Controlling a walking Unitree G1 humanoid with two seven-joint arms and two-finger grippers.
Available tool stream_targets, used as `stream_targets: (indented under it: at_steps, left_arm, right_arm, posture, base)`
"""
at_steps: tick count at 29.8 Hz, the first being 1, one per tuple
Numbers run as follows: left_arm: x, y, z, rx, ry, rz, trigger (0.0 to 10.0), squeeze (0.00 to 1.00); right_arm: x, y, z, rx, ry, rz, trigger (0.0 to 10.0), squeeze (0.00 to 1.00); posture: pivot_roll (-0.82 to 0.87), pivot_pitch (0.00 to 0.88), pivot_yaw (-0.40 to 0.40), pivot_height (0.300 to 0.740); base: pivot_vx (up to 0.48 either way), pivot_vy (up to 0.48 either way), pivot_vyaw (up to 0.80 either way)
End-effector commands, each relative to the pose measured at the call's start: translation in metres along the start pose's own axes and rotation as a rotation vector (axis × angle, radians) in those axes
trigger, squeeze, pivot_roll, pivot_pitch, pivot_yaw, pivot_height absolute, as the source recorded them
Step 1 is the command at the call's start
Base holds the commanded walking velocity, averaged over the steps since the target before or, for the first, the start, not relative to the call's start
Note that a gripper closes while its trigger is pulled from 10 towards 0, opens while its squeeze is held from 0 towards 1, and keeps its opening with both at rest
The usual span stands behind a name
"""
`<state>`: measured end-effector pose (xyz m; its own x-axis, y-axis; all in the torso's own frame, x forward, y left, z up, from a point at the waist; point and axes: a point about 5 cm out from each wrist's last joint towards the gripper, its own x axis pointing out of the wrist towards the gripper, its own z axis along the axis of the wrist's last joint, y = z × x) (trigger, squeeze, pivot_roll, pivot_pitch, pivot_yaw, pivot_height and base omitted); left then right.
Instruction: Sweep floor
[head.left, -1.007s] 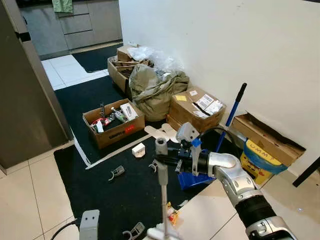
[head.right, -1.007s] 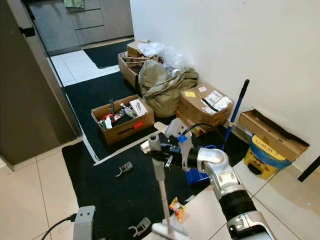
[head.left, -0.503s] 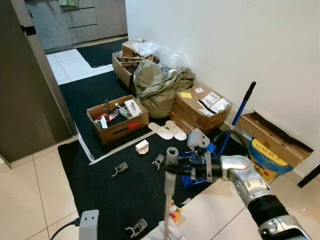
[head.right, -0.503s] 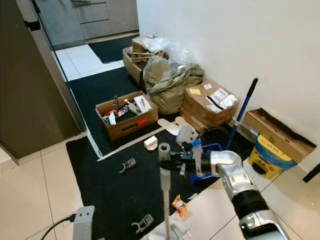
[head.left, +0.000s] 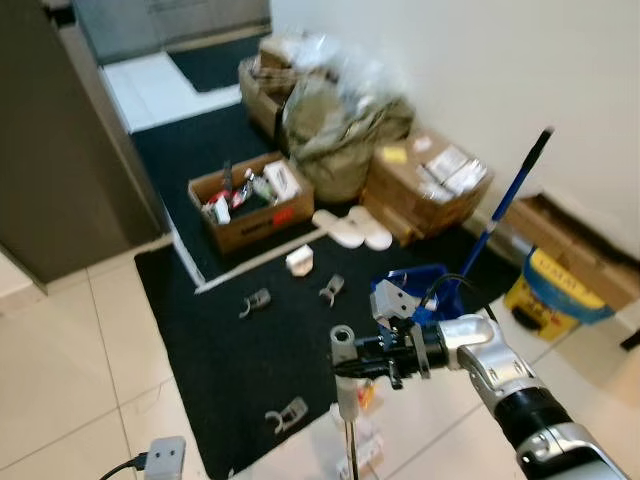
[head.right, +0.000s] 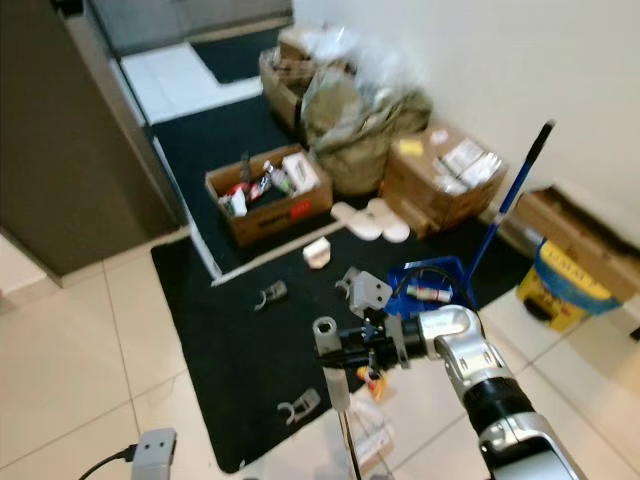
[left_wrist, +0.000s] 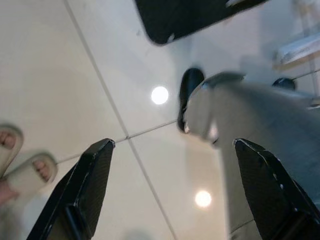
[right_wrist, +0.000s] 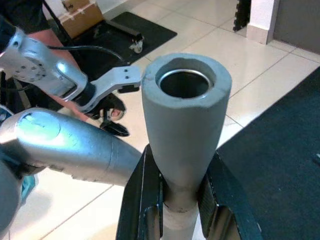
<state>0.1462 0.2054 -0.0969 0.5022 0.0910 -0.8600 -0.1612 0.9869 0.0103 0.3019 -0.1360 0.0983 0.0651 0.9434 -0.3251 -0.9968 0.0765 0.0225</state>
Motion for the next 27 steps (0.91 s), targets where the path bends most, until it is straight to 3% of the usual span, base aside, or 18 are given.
stream_targets:
  at_steps: [1,5,7,8,9,11,13,16,17,19,22,27]
  left_arm:
    - [-0.004,0.009,-0.015,0.021,0.038,0.017,10.0,0.0]
    - [-0.005,0.015,-0.014,0.033,0.023,0.039,10.0,0.0]
    - [-0.017,0.052,-0.029,0.026,-0.006,0.087,10.0,0.0]
    - [-0.017,0.052,-0.029,0.026,-0.006,0.087,10.0,0.0]
    - [-0.028,0.079,-0.039,0.029,-0.028,0.122,10.0,0.0]
    - [-0.028,0.079,-0.039,0.029,-0.028,0.122,10.0,0.0]
    - [-0.035,0.101,-0.024,0.022,-0.129,0.146,10.0,0.0]
    - [-0.036,0.107,-0.012,0.02,-0.179,0.146,10.0,0.0]
    - [-0.035,0.11,0.005,0.021,-0.234,0.135,10.0,0.0]
    - [-0.035,0.11,0.005,0.021,-0.234,0.135,10.0,0.0]
    - [-0.031,0.104,0.029,0.041,-0.299,0.102,10.0,0.0]
    - [-0.028,0.095,0.035,0.057,-0.318,0.077,10.0,0.0]
  right_arm:
    - [0.01,0.005,-0.013,-0.028,0.038,-0.026,10.0,0.0]
    - [0.017,0.003,-0.01,-0.085,0.021,-0.074,10.0,0.0]
    - [0.022,-0.001,-0.003,-0.154,-0.004,-0.139,10.0,0.0]
    - [0.022,-0.001,-0.003,-0.154,-0.004,-0.139,10.0,0.0]
    - [0.025,-0.005,0.003,-0.184,-0.036,-0.187,10.0,0.0]
    - [0.025,-0.005,0.003,-0.184,-0.036,-0.187,10.0,0.0]
    - [0.024,-0.017,0.018,-0.213,-0.117,-0.303,10.0,0.0]
    - [0.024,-0.021,0.025,-0.226,-0.151,-0.34,10.0,0.0]
    - [0.023,-0.025,0.035,-0.245,-0.191,-0.372,10.0,0.0]
    - [0.023,-0.025,0.035,-0.245,-0.191,-0.372,10.0,0.0]
    - [0.023,-0.033,0.056,-0.292,-0.268,-0.401,10.0,0.0]
    - [0.026,-0.038,0.081,-0.349,-0.34,-0.396,10.0,0.0]
  posture:
    - [0.13,0.289,0.039,0.74]
    - [0.14,0.318,0.045,0.74]
    - [0.15,0.338,0.05,0.74]
    - [0.15,0.338,0.05,0.74]
    - [0.16,0.344,0.053,0.74]
    - [0.16,0.344,0.053,0.74]
    - [0.17,0.36,0.062,0.74]
    - [0.17,0.36,0.062,0.74]
    - [0.17,0.362,0.066,0.74]
    - [0.17,0.362,0.066,0.74]
    - [0.18,0.362,0.074,0.74]
    - [0.18,0.36,0.077,0.74]
  base:
    - [0.0,0.0,0.0]
    - [0.0,0.0,0.0]
    - [0.0,0.0,0.0]
    - [0.0,0.0,0.0]
    - [0.0,0.0,0.0]
    - [0.0,0.0,0.0]
    - [0.0,0.0,0.0]
    - [0.0,0.0,0.0]
    - [0.0,0.0,0.0]
    - [0.0,0.0,0.0]
    - [0.0,0.0,0.0]
    - [0.0,0.0,0.0]
